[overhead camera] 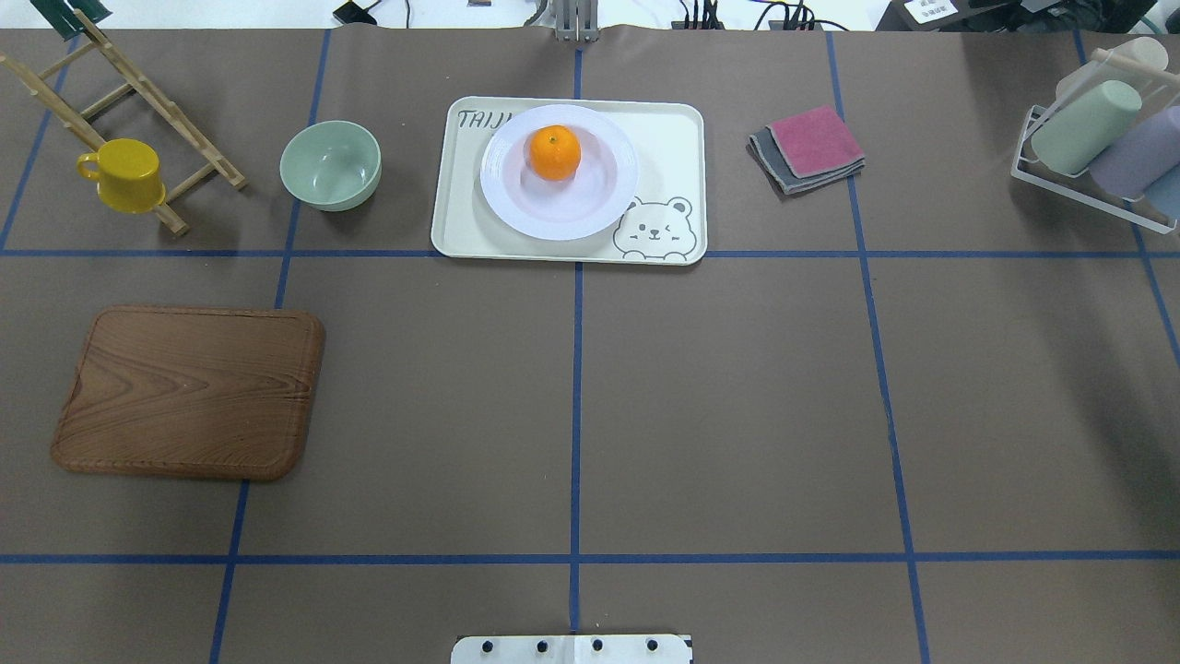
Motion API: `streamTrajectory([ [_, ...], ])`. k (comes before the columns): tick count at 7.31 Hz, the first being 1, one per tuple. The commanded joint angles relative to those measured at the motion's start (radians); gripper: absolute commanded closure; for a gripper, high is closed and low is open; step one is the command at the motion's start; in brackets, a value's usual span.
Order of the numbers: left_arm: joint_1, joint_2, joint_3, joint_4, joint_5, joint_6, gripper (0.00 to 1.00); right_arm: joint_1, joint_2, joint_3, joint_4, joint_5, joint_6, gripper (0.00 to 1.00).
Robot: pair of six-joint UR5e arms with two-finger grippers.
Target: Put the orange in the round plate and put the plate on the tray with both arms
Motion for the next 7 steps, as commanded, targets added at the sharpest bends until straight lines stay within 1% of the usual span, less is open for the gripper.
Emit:
streamTrajectory([
  [1,-0.008,0.001,0.016,-0.004,-0.002,-0.02,0.01,0.009,-0.044,0.049,-0.066,0.011,-0.003,0.0],
  [3,-0.008,-0.005,0.005,-0.005,-0.007,-0.032,0.01,0.033,-0.061,0.047,-0.082,0.005,-0.022,0.0],
  [5,-0.008,-0.005,0.0,-0.005,-0.007,-0.039,0.01,0.033,-0.076,-0.003,-0.085,-0.066,-0.112,0.0],
  [6,-0.008,-0.005,-0.001,-0.005,-0.007,-0.039,0.01,0.027,-0.079,-0.006,-0.093,-0.075,-0.114,0.0],
  [7,-0.006,-0.006,-0.001,-0.005,-0.007,-0.039,0.01,0.03,-0.088,-0.006,-0.097,-0.062,-0.117,0.0],
])
